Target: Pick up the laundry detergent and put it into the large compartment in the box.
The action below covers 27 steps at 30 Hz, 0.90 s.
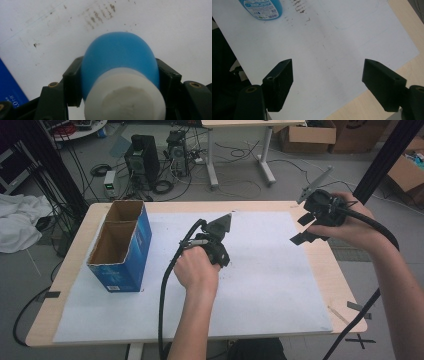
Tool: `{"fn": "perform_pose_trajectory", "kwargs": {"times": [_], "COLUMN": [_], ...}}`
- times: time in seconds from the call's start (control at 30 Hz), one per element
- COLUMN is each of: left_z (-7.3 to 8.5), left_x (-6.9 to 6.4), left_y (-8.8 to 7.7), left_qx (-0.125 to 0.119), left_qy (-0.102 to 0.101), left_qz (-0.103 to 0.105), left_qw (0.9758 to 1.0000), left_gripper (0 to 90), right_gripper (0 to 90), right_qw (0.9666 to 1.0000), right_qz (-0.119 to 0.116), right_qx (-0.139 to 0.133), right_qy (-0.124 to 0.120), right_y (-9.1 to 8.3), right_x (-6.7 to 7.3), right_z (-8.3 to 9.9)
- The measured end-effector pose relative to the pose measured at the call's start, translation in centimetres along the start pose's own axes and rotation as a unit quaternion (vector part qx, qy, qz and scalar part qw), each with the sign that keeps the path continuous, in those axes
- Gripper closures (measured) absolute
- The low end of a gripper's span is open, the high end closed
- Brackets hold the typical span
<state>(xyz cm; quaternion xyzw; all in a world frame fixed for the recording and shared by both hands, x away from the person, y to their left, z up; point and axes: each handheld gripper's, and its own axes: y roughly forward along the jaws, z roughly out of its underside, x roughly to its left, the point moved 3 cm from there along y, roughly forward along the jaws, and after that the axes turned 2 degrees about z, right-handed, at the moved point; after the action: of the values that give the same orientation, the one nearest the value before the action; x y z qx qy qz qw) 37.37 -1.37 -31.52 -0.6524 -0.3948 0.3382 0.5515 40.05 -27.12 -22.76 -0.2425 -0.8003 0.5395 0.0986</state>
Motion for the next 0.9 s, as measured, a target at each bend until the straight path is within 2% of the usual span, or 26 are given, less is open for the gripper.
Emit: {"fn": "perform_pose_trajectory", "kwargs": {"times": [0.17,0.3,0.37,0.6,0.8,0.9], "left_z": [0.0,0.0,0.0,-0.2,-0.6,-0.9], "left_x": [0.3,0.4,0.7,1.3,2.2,2.7], "left_y": [-0.1,-0.2,-0.3,-1.5,-4.2,-5.8], "left_qx": [0.001,0.006,0.010,0.022,0.035,0.039], "left_qy": [0.012,0.016,0.023,0.035,0.056,0.060], "left_qz": [0.007,0.002,-0.006,0.001,0.004,0.002], "left_qw": [0.9999,0.9998,0.9997,0.9992,0.9978,0.9974], "left_gripper": [37.6,37.7,37.8,37.8,37.9,37.9], "right_gripper": [24.8,24.8,24.8,24.9,24.9,24.9], "right_qw": [1.0000,1.0000,1.0000,1.0000,1.0000,1.0000], "right_qz": [0.001,0.001,0.001,0.002,0.003,0.004], "right_qx": [-0.001,-0.001,-0.001,0.002,0.003,0.002], "right_qy": [-0.001,0.000,-0.001,-0.002,-0.006,-0.009], "right_y": [-0.1,0.0,0.0,0.1,0.0,-0.1], "right_x": [0.0,-0.1,-0.1,-0.2,-0.1,-0.2], "right_z": [-0.1,-0.2,-0.2,-0.5,-0.9,-1.1]}}
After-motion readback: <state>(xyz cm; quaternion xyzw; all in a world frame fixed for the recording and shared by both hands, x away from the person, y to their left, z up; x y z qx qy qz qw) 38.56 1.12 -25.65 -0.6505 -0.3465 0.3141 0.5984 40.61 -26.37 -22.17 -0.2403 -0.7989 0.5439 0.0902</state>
